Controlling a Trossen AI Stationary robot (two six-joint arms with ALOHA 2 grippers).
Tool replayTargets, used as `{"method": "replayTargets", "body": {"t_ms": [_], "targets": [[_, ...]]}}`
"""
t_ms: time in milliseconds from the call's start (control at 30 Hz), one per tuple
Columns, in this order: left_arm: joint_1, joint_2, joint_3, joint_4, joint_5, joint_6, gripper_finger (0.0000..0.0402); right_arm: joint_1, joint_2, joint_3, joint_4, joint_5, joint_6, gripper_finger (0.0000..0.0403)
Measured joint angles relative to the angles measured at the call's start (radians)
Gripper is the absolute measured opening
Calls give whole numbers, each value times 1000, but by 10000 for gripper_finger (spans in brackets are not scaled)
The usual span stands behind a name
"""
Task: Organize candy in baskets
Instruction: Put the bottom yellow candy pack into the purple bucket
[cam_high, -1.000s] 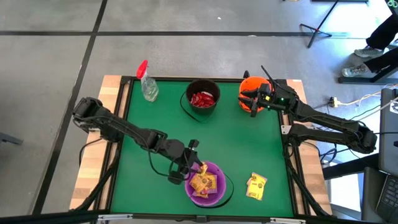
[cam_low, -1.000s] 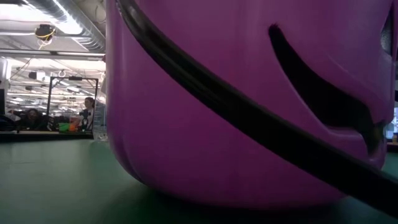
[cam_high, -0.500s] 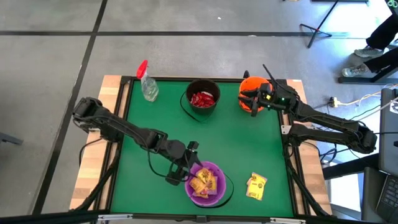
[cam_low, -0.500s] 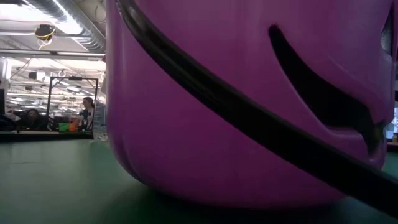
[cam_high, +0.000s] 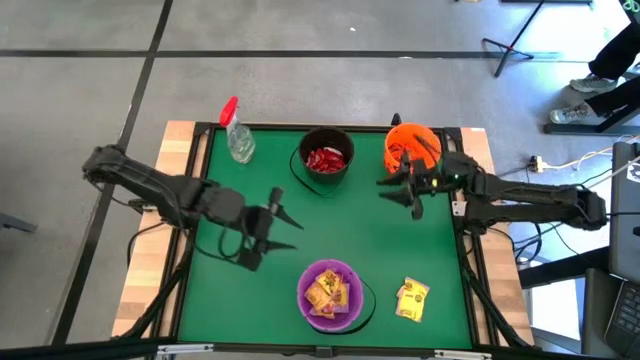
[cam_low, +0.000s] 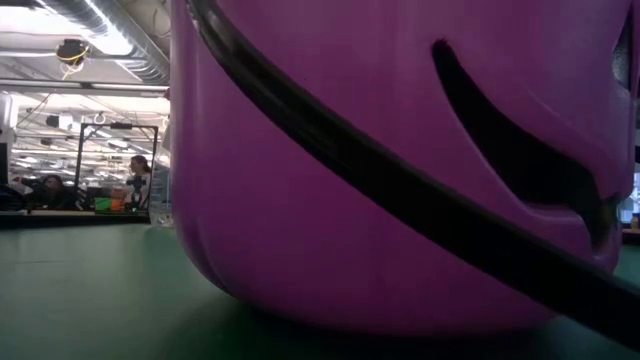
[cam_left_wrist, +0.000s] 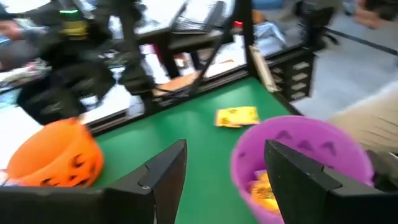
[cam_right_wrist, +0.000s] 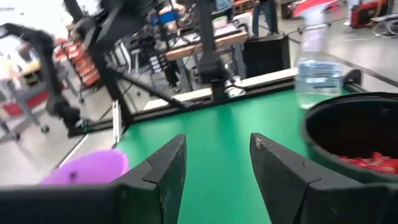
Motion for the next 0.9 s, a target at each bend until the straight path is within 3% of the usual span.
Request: {"method": "replayTargets", "body": {"t_ms": [100,267,467,700,900], "targets": [[24,-95,-101,29,-39,-32,201,120,0,0,-24,116,-48,177],[74,-222,-346,250,-72,-91,200,300,0,0,-102,286,-64,177],[128,-295,-590,546,-97,-184,200,542,33,1,-328,425,147,177],[161,-286,-679,683,-135,-193,200,760,133,1,-400,492,390,177],[163,-286,-679,726,-96,-207,200,876,307,1,-441,433,544,177]]}}
